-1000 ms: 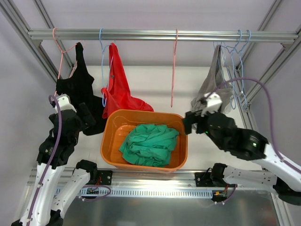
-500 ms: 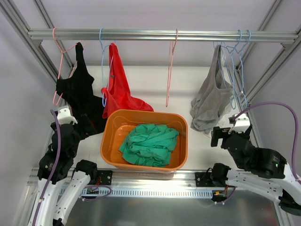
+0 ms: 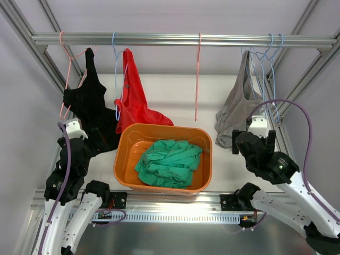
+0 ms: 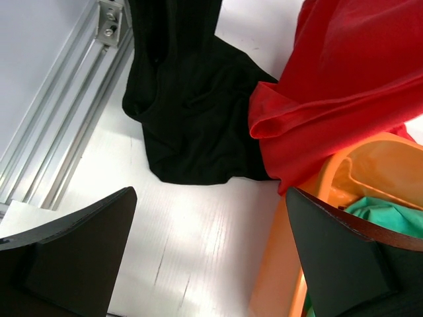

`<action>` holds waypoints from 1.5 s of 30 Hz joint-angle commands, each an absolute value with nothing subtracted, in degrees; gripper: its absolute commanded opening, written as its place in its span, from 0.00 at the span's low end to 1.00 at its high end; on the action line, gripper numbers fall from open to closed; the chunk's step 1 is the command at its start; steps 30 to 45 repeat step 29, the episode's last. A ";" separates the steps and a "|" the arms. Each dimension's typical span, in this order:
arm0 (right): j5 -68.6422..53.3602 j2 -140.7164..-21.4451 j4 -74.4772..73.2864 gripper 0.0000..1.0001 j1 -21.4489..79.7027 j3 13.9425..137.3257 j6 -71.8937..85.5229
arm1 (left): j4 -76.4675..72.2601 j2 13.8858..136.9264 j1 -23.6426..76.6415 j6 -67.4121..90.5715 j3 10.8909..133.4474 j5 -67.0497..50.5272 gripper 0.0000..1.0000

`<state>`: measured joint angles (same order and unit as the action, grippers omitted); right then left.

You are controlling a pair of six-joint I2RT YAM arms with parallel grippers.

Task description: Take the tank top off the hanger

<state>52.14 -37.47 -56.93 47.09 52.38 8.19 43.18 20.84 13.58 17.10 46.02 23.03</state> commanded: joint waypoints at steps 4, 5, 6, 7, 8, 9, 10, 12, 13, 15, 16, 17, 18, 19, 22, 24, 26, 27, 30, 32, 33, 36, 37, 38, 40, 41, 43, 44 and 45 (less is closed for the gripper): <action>43.77 -37.62 -47.55 0.99 38.50 54.40 0.53 | 40.61 19.60 12.66 15.65 45.35 23.12 0.99; 43.60 -37.18 -47.64 0.99 37.80 54.40 0.44 | 40.43 19.60 12.66 15.47 45.09 23.03 0.99; 43.33 -36.39 -47.64 0.99 37.44 54.32 0.44 | 39.99 19.51 12.66 15.12 44.91 22.59 0.99; 42.98 -35.95 -47.64 0.99 37.44 54.23 0.53 | 39.99 19.60 12.66 15.03 44.91 22.50 0.99; 42.37 -35.51 -47.64 0.99 37.44 54.14 0.53 | 39.99 19.86 12.66 15.03 44.91 22.50 0.99; 42.36 -34.72 -47.72 0.99 37.44 54.05 0.53 | 39.90 19.95 12.57 15.03 44.91 22.50 0.99; 42.71 -34.37 -47.99 1.00 37.44 53.97 1.05 | 39.90 20.04 12.48 14.94 44.91 22.41 0.99; 43.07 -33.67 -48.51 0.99 37.44 54.14 1.14 | 39.90 20.13 12.22 14.94 44.91 22.41 0.99; 42.89 -33.14 -48.60 1.00 37.44 54.31 1.14 | 39.82 20.21 11.87 14.85 45.00 22.15 0.99; 42.10 -32.70 -48.78 0.99 37.44 54.49 1.23 | 39.90 20.13 11.52 14.85 45.00 21.97 0.99; 41.93 -32.43 -48.78 0.99 37.44 54.49 1.23 | 39.73 20.13 11.43 14.85 45.00 21.80 0.99; 41.75 -32.43 -48.78 1.00 37.44 54.58 1.32 | 39.73 20.04 11.16 14.85 44.91 21.45 0.99; 41.84 -32.43 -48.78 0.99 37.53 54.58 1.32 | 39.64 20.13 11.08 14.77 44.91 21.36 0.99; 41.84 -32.52 -48.78 0.99 37.44 54.58 1.23 | 39.64 20.04 10.99 14.77 44.83 21.18 0.99; 41.92 -32.69 -48.78 1.00 37.44 54.41 1.14 | 39.46 20.04 10.90 14.68 44.83 20.83 0.99; 41.84 -32.70 -48.69 0.99 37.44 54.32 1.32 | 39.29 20.04 10.90 14.68 44.82 20.39 0.99; 41.66 -32.78 -48.78 0.99 37.44 54.32 1.32 | 39.29 20.04 10.99 14.59 44.82 20.22 0.99; 41.75 -32.87 -48.69 0.99 37.44 54.40 1.49 | 39.29 20.04 10.99 14.59 44.74 20.21 0.99; 41.49 -32.96 -48.78 0.99 37.53 54.49 1.32 | 39.20 19.95 10.99 14.59 44.74 20.21 0.99; 41.49 -32.96 -48.78 0.99 37.53 54.49 1.32 | 39.20 19.95 10.99 14.59 44.74 20.21 0.99; 41.49 -32.96 -48.78 0.99 37.53 54.49 1.32 | 39.20 19.95 10.99 14.59 44.74 20.21 0.99; 41.49 -32.96 -48.78 0.99 37.53 54.49 1.32 | 39.20 19.95 10.99 14.59 44.74 20.21 0.99; 41.49 -32.96 -48.78 0.99 37.53 54.49 1.32 | 39.20 19.95 10.99 14.59 44.74 20.21 0.99; 41.49 -32.96 -48.78 0.99 37.53 54.49 1.32 | 39.20 19.95 10.99 14.59 44.74 20.21 0.99; 41.49 -32.96 -48.78 0.99 37.53 54.49 1.32 | 39.20 19.95 10.99 14.59 44.74 20.21 0.99; 41.49 -32.96 -48.78 0.99 37.53 54.49 1.32 | 39.20 19.95 10.99 14.59 44.74 20.21 0.99; 41.49 -32.96 -48.78 0.99 37.53 54.49 1.32 | 39.20 19.95 10.99 14.59 44.74 20.21 0.99; 41.49 -32.96 -48.78 0.99 37.53 54.49 1.32 | 39.20 19.95 10.99 14.59 44.74 20.21 0.99; 41.49 -32.96 -48.78 0.99 37.53 54.49 1.32 | 39.20 19.95 10.99 14.59 44.74 20.21 0.99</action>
